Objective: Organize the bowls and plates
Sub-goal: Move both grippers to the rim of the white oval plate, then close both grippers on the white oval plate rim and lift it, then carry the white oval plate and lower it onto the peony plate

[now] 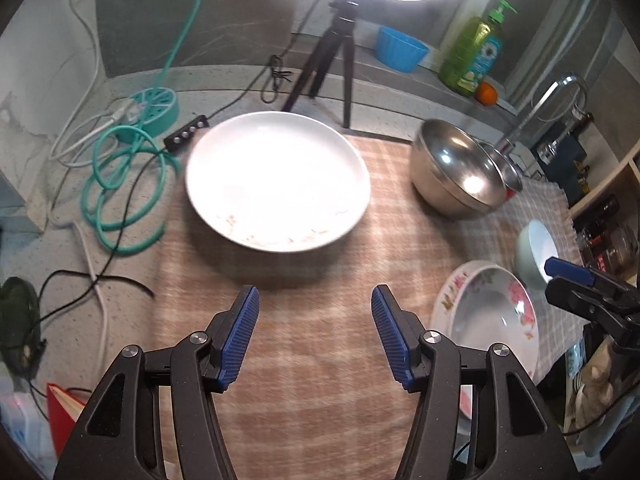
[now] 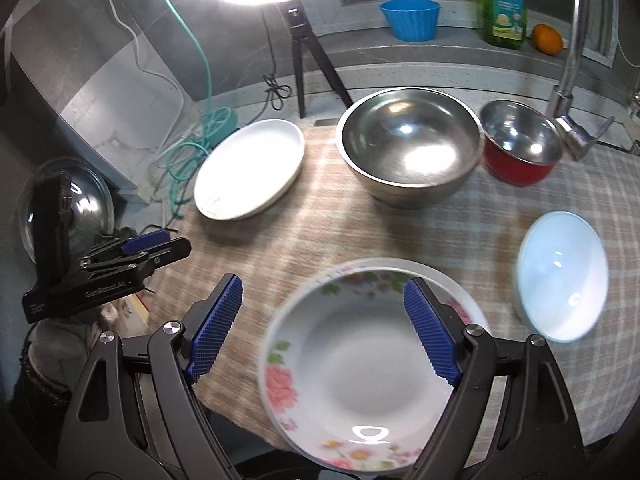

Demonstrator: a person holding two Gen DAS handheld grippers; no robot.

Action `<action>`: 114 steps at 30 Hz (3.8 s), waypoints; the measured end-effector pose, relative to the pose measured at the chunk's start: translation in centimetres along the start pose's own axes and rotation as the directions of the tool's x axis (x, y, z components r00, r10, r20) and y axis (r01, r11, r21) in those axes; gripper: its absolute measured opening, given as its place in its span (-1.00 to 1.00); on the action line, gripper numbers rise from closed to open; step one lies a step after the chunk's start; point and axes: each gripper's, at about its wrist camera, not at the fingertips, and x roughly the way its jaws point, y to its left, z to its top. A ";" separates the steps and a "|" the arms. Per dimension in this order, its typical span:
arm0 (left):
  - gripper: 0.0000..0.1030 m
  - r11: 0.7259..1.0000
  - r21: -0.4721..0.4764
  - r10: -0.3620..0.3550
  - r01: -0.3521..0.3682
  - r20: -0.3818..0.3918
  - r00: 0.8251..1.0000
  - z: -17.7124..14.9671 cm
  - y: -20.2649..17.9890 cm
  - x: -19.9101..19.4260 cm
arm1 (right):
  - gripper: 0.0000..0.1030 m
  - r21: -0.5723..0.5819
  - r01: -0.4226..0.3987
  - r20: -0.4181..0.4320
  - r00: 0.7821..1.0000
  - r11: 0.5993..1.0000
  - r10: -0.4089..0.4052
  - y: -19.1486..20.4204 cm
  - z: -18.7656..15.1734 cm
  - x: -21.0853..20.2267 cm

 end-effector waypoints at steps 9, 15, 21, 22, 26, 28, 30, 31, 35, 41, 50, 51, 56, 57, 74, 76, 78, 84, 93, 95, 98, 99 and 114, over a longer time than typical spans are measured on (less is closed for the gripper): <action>0.12 1.000 0.004 0.024 -0.024 0.009 1.000 3.4 4.5 1.2 | 0.66 0.023 -0.059 -0.007 0.998 0.998 0.059 3.5 2.9 3.2; 0.12 0.999 0.018 0.034 -0.034 0.015 0.999 6.0 6.5 2.6 | 0.66 0.049 -0.066 -0.009 0.998 0.997 0.066 4.2 4.7 6.1; 0.09 0.997 0.046 0.057 -0.057 -0.008 0.998 7.7 8.0 5.0 | 0.43 0.063 -0.012 -0.015 1.000 0.998 0.013 3.8 6.1 9.5; 0.09 0.997 0.050 0.052 -0.051 -0.015 0.999 8.0 8.1 5.5 | 0.40 0.071 -0.012 -0.026 1.000 0.997 0.014 3.7 6.2 10.1; -0.02 0.999 0.031 0.031 -0.030 -0.037 0.999 9.0 8.6 7.3 | 0.07 0.096 0.002 -0.063 0.998 0.995 0.004 2.9 6.7 12.0; -0.22 0.999 0.027 0.021 -0.020 -0.044 0.999 9.2 8.7 7.9 | -0.09 0.119 -0.006 -0.086 0.996 0.993 0.016 2.4 6.8 12.8; -0.30 0.999 0.034 0.014 -0.013 -0.056 0.998 9.4 8.7 8.6 | -0.16 0.131 -0.011 -0.098 0.995 0.991 0.024 2.1 7.0 13.3; -0.30 0.999 0.037 0.015 -0.013 -0.059 0.998 9.5 8.7 8.8 | -0.16 0.135 -0.008 -0.101 0.995 0.991 0.022 2.0 7.1 13.5; -0.40 0.999 0.038 0.013 -0.010 -0.079 0.997 9.9 9.2 9.8 | -0.27 0.150 -0.013 -0.114 0.993 0.989 0.031 1.9 7.7 14.5; -0.56 0.999 0.035 0.003 0.000 -0.091 0.996 10.4 9.5 10.5 | -0.43 0.180 -0.014 -0.137 0.990 0.984 0.039 1.7 7.9 16.0; -0.68 0.999 0.046 0.002 0.003 -0.108 0.994 10.3 9.4 11.2 | -0.70 0.182 -0.028 -0.171 0.983 0.983 0.060 2.3 7.9 17.6; -0.68 0.999 0.041 0.001 0.004 -0.109 0.994 10.3 9.5 11.3 | -0.73 0.180 -0.027 -0.173 0.983 0.983 0.058 2.3 8.0 17.8; -0.68 0.999 0.046 0.010 -0.005 -0.110 0.994 10.2 9.3 11.3 | -0.76 0.157 -0.012 -0.196 0.980 0.988 0.043 2.4 8.4 18.3; -0.68 0.999 0.046 0.013 -0.008 -0.111 0.994 10.1 9.2 11.3 | -0.76 0.142 -0.004 -0.202 0.979 0.990 0.033 2.5 8.4 18.5; -0.68 1.000 0.010 0.001 0.000 -0.097 0.995 7.2 8.4 8.4 | -0.75 0.078 -0.015 -0.213 0.977 0.997 0.032 3.2 6.6 16.0; -0.68 1.000 0.006 0.002 -0.001 -0.094 0.996 6.7 8.2 7.9 | -0.75 0.068 -0.017 -0.211 0.977 0.998 0.031 3.4 6.4 15.4; -0.68 1.000 0.001 0.004 -0.004 -0.086 0.996 6.2 8.0 7.3 | -0.75 0.065 -0.021 -0.207 0.978 0.998 0.034 3.5 6.2 14.8; -0.68 0.999 -0.041 -0.024 0.022 -0.047 0.999 5.2 7.4 5.0 | -0.75 0.035 -0.041 -0.184 0.982 0.999 0.047 4.2 5.5 12.3; -0.68 0.999 -0.036 -0.032 0.034 0.034 0.999 4.1 4.1 1.4 | -0.75 0.005 -0.068 -0.149 0.987 0.998 0.068 3.2 3.8 7.8; -0.68 0.998 -0.035 -0.044 0.046 0.047 0.998 3.8 3.2 0.8 | -0.75 0.003 -0.071 -0.135 0.988 0.997 0.071 2.8 3.4 6.7; -0.68 0.998 -0.025 -0.065 0.066 0.059 0.996 3.3 1.7 0.3 | -0.75 0.009 -0.080 -0.128 0.989 0.997 0.080 1.7 2.7 5.1; -0.68 0.997 -0.025 -0.073 0.074 0.060 0.996 3.1 1.1 0.1 | -0.75 0.007 -0.079 -0.128 0.989 0.997 0.079 1.4 2.4 4.6; -0.68 0.993 -0.005 -0.121 0.121 0.063 0.991 -0.7 -7.5 0.0 | -0.75 0.016 -0.054 -0.173 0.983 0.998 0.056 -5.7 -2.1 -0.8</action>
